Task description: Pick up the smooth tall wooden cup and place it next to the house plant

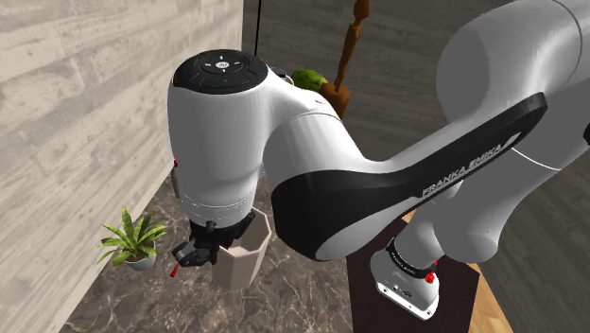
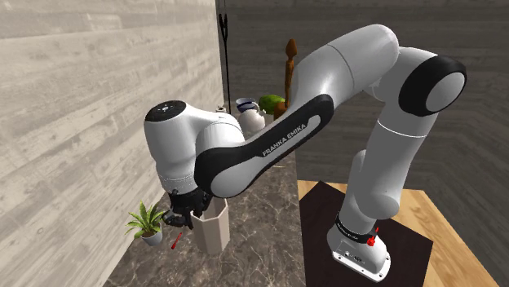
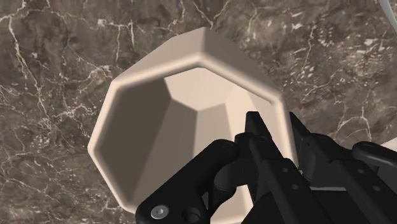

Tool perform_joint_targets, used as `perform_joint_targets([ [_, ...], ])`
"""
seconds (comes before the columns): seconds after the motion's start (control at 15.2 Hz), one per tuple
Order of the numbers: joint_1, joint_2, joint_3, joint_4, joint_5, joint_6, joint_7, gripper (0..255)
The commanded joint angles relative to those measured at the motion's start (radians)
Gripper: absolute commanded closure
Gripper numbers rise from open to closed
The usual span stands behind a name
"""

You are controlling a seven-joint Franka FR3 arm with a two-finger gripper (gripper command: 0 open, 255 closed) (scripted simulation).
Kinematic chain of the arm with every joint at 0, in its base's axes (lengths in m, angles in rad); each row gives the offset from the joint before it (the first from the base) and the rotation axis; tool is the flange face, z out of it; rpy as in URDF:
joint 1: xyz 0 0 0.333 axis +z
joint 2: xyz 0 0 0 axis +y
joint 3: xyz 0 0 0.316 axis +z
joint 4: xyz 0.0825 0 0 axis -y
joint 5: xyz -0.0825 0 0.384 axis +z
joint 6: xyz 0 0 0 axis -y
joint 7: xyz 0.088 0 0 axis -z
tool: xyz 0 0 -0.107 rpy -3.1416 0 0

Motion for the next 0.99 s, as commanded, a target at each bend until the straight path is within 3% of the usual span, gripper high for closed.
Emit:
perform_joint_targets([
  [0.0, -0.001, 0.011, 0.0, -0.018, -0.008, 0.028, 0.004, 255],
  [0.4, 0.0, 0.052, 0.003, -0.068, -0.038, 0.111, 0.031, 255],
  [0.92, 0.0, 0.052, 0.003, -0.068, -0.038, 0.111, 0.031, 255],
])
